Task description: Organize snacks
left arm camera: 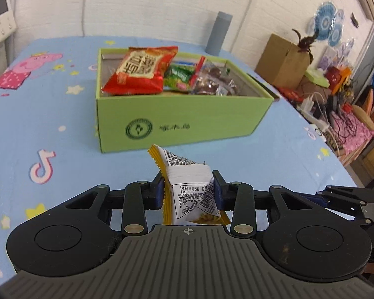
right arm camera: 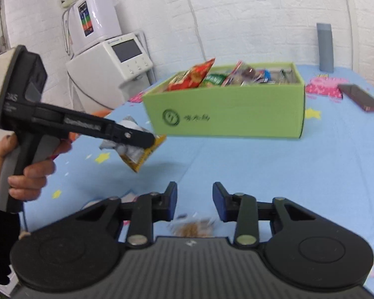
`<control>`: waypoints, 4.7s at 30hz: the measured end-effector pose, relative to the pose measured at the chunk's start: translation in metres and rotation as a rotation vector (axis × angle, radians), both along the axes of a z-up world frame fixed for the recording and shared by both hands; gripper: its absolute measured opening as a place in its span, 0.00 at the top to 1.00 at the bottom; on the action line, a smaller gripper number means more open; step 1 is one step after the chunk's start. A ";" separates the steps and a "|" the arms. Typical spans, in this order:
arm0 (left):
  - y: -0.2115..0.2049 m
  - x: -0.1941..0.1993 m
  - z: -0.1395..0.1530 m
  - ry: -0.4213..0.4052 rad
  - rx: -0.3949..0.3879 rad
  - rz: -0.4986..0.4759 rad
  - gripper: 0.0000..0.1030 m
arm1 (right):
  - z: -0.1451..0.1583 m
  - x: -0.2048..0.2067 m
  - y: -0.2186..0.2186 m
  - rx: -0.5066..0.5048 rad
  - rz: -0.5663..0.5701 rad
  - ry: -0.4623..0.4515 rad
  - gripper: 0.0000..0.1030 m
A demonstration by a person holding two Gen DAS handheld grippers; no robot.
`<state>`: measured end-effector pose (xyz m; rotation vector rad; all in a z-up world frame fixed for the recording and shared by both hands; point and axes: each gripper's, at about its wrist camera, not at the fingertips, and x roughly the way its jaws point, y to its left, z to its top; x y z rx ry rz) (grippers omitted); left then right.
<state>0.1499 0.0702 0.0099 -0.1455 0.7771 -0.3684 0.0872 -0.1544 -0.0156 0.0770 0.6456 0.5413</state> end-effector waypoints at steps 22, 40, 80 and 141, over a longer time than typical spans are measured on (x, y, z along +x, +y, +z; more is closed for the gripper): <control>-0.010 -0.002 -0.049 0.137 0.050 -0.116 0.74 | -0.025 0.016 0.049 -0.427 0.214 0.275 0.00; -0.010 -0.001 -0.049 0.119 0.046 -0.140 0.69 | -0.020 0.013 0.055 -0.497 0.209 0.270 0.02; -0.012 0.031 -0.024 0.130 0.003 -0.073 0.58 | -0.003 -0.023 -0.023 -0.099 0.134 0.290 0.08; -0.053 0.117 0.057 0.048 -0.211 -0.123 0.83 | 0.051 0.100 0.029 -0.125 0.059 -0.152 0.09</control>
